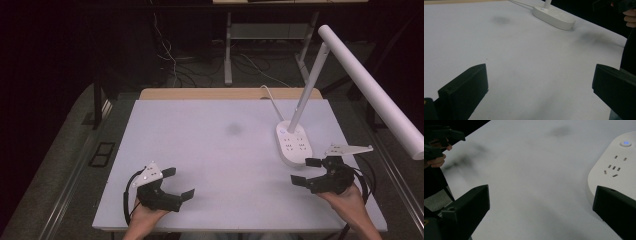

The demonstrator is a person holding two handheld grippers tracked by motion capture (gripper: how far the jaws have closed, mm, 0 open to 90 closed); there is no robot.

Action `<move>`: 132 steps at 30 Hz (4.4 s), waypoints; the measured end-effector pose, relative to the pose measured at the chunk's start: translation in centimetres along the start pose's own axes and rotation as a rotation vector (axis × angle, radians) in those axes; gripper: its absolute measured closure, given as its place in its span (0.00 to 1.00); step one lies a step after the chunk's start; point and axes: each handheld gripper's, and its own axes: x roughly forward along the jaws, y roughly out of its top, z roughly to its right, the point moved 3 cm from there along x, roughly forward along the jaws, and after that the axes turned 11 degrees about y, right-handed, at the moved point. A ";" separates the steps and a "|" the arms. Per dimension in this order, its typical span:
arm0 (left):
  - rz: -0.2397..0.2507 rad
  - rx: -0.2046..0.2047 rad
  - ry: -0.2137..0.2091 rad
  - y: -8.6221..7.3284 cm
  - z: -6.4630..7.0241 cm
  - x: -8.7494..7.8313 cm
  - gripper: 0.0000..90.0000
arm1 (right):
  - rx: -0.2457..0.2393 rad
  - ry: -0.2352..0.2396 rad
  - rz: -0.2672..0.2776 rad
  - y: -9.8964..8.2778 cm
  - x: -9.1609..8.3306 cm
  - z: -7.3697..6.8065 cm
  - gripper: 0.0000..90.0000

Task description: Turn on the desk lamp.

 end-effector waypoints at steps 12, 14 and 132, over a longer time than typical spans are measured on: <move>-0.002 0.000 -0.001 0.0 0.0 0.1 0.00 | 0.006 -0.013 -0.012 1.4 -0.8 1.4 0.01; -0.002 0.002 -0.002 0.0 0.0 0.1 0.00 | 0.004 -0.017 -0.013 1.7 -0.9 1.5 0.01; -0.017 0.011 -0.002 -0.1 -0.4 0.4 0.00 | 0.170 -0.160 -0.053 6.5 3.4 18.5 1.00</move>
